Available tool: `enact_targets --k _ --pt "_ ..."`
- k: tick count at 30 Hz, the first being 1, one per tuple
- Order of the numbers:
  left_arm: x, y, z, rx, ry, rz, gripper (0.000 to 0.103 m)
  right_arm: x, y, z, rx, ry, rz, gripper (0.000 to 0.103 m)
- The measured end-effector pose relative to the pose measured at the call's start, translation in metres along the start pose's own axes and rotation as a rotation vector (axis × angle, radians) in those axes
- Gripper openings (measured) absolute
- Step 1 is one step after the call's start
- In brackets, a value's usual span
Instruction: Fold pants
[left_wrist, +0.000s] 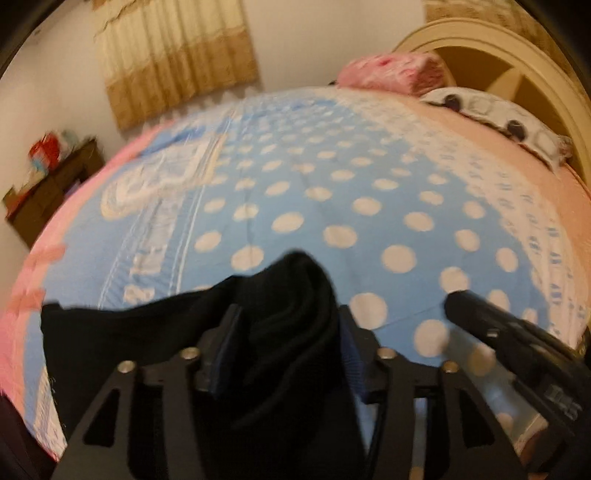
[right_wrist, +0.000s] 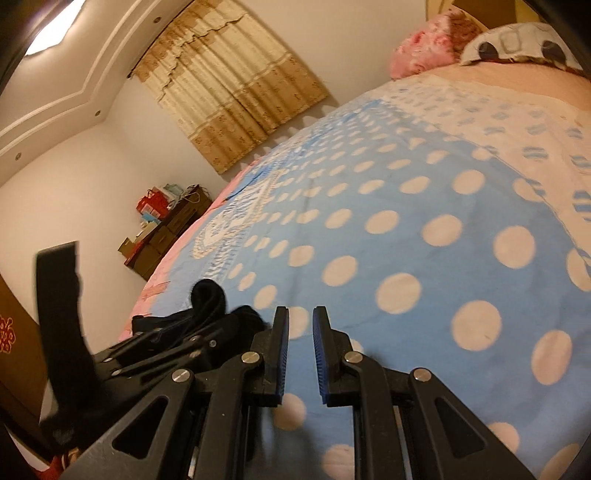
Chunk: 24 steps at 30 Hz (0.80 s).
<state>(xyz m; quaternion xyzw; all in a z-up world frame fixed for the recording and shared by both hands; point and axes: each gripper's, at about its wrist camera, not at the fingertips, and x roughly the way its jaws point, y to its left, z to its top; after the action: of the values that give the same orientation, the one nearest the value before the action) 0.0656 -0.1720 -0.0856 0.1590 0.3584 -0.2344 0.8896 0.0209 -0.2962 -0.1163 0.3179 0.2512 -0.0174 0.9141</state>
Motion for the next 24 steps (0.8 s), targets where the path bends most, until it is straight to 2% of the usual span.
enact_targets --k 2,4,5,7,8,9,10,11,12,15,20,21,22,24 --pt "-0.017 0.016 0.006 -0.043 -0.026 -0.106 0.062 -0.001 -0.005 -0.001 0.014 0.0 -0.004 0.014" --pt "-0.032 0.04 0.008 -0.104 -0.053 -0.142 0.066 -0.001 -0.008 0.0 0.033 0.007 0.009 0.014" --pt "-0.043 0.062 0.009 -0.152 -0.079 -0.137 0.072 -0.001 -0.006 0.001 0.031 0.007 0.022 0.014" --pt "-0.058 0.098 0.005 -0.225 -0.13 -0.084 0.075 -0.004 0.002 0.004 -0.002 0.001 0.06 0.014" --pt "-0.068 0.124 0.0 -0.274 -0.157 -0.024 0.077 -0.006 0.008 0.006 -0.023 -0.001 0.087 0.014" --pt "-0.073 0.145 -0.005 -0.314 -0.165 0.027 0.083 -0.006 0.014 0.007 -0.042 0.0 0.118 0.018" --pt "-0.075 0.16 -0.009 -0.346 -0.165 0.061 0.088 -0.005 0.019 0.008 -0.051 0.004 0.143 0.025" --pt "-0.075 0.182 -0.017 -0.395 -0.163 0.097 0.092 -0.003 0.023 0.009 -0.053 0.011 0.172 0.052" --pt "-0.075 0.196 -0.025 -0.428 -0.158 0.117 0.092 0.001 0.027 0.01 -0.046 0.018 0.198 0.075" --pt "-0.071 0.223 -0.048 -0.477 -0.108 0.172 0.092 0.019 0.039 0.009 -0.022 0.065 0.262 0.077" --pt "-0.053 0.231 -0.071 -0.498 -0.042 0.184 0.092 0.029 0.063 -0.002 -0.068 0.145 0.231 0.077" --pt "-0.048 0.23 -0.072 -0.498 -0.033 0.175 0.092 0.027 0.068 -0.004 -0.094 0.143 0.204 0.077" --pt "-0.044 0.228 -0.073 -0.499 -0.027 0.162 0.092 0.021 0.081 -0.005 -0.168 0.115 0.158 0.077" --pt "-0.035 0.222 -0.069 -0.486 -0.024 0.134 0.092 0.012 0.106 -0.007 -0.315 0.055 0.124 0.077"
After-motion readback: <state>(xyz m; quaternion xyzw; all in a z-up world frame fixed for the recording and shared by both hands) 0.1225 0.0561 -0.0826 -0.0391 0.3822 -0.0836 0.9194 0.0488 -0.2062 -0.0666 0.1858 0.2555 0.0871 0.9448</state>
